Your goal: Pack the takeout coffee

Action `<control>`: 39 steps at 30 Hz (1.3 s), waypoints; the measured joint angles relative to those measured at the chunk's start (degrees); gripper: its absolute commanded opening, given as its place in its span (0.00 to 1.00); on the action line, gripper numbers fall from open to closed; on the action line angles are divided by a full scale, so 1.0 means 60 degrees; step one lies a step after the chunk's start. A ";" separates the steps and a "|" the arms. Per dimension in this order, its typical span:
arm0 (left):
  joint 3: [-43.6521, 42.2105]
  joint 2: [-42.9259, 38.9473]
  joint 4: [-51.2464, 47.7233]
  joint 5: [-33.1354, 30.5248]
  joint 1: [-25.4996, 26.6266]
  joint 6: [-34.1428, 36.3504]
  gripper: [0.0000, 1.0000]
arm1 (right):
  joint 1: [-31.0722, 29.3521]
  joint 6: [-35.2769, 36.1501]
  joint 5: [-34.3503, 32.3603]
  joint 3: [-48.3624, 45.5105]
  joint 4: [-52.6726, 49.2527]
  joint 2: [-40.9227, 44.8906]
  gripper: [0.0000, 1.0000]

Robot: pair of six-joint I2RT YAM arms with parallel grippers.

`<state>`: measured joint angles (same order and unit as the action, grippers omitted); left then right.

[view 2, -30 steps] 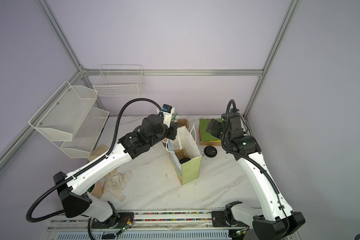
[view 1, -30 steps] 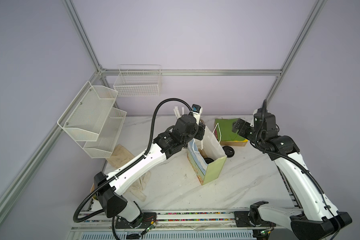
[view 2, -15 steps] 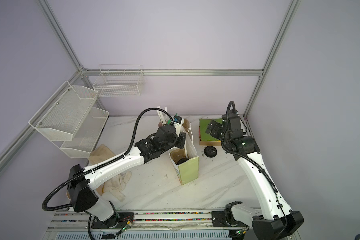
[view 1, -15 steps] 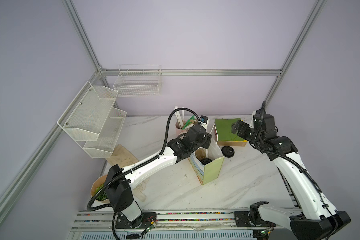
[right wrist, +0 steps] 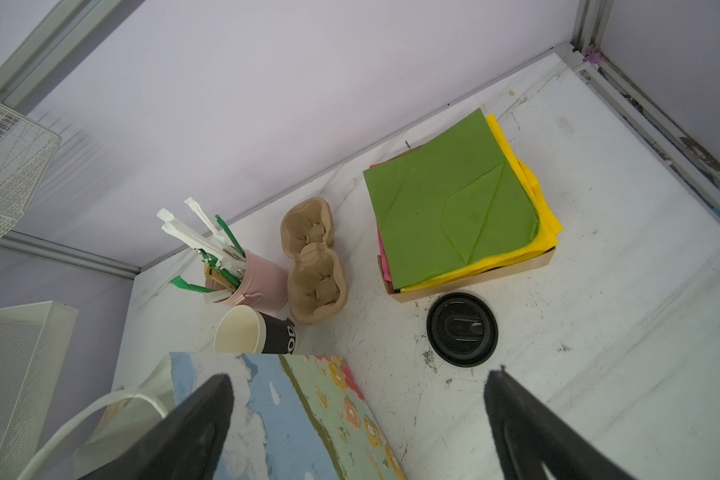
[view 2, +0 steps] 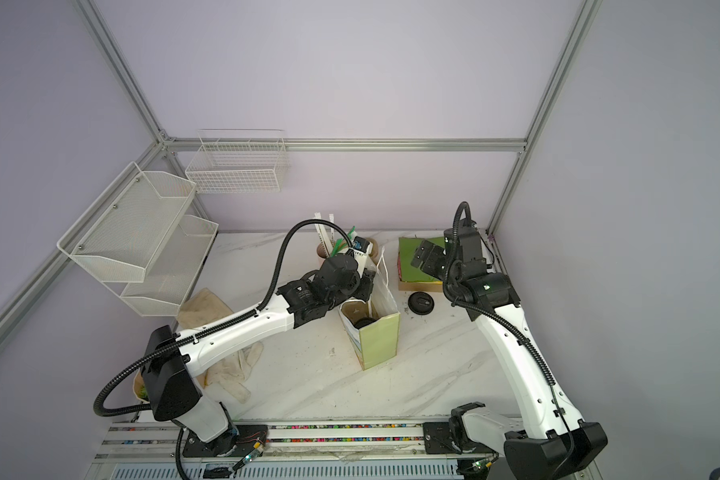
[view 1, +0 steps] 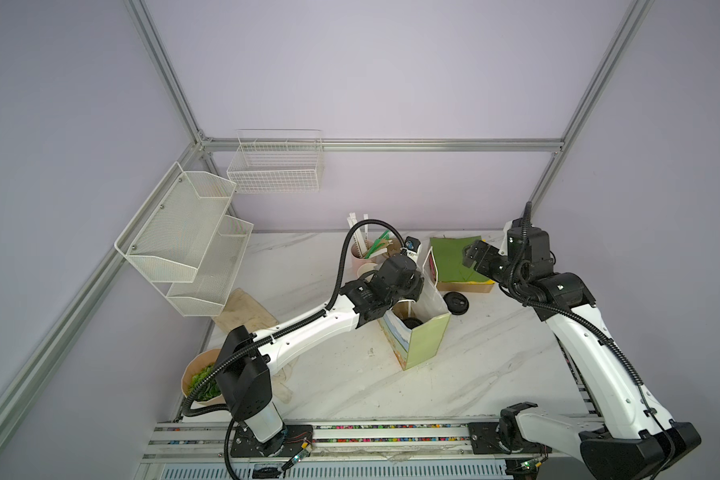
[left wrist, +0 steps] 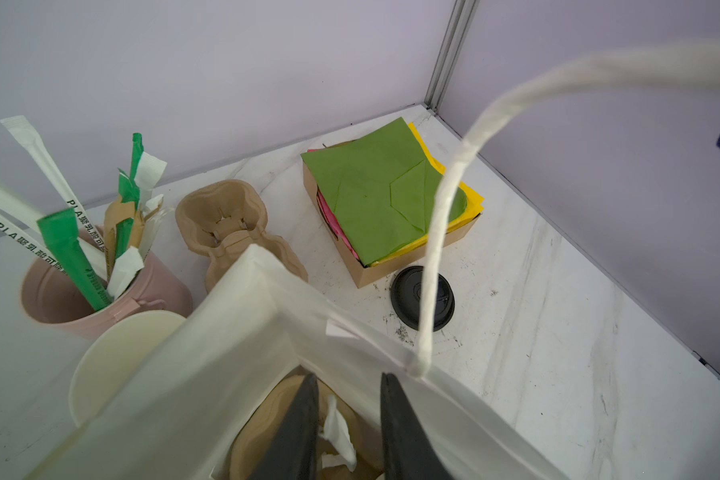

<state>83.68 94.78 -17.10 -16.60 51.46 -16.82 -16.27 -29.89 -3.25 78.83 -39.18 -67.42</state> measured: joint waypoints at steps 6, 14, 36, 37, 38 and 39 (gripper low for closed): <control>0.0204 -0.0011 -0.0080 -0.0120 0.0000 0.0670 0.76 | 0.0098 -0.0018 0.0062 0.0000 0.0000 -0.0066 0.97; 0.1741 -0.0237 -0.0102 -0.0127 0.0000 0.1494 1.00 | 0.0565 -0.0280 0.0204 0.0029 -0.0073 -0.0710 0.97; -0.0291 -0.5705 0.0277 -0.0871 -0.0452 0.1854 1.00 | 0.1042 -0.0951 -0.0761 0.1628 0.0055 -0.6175 0.92; -0.0754 -0.5923 0.0200 -0.1064 -0.0484 0.1934 1.00 | 0.1045 -0.0951 -0.0780 0.1705 0.0153 -0.6408 0.91; -0.1144 -0.6113 0.0120 -0.1220 -0.0521 0.1974 1.00 | 0.1045 -0.0947 -0.0787 0.1807 0.0208 -0.6626 0.91; -0.1628 -0.6349 -0.0015 -0.1410 -0.0568 0.2004 1.00 | 0.1045 -0.0943 -0.0801 0.1956 0.0251 -0.6870 0.90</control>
<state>73.91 56.69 -17.19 -25.06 48.05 -4.80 -10.00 -35.55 -8.05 90.56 -37.67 -108.64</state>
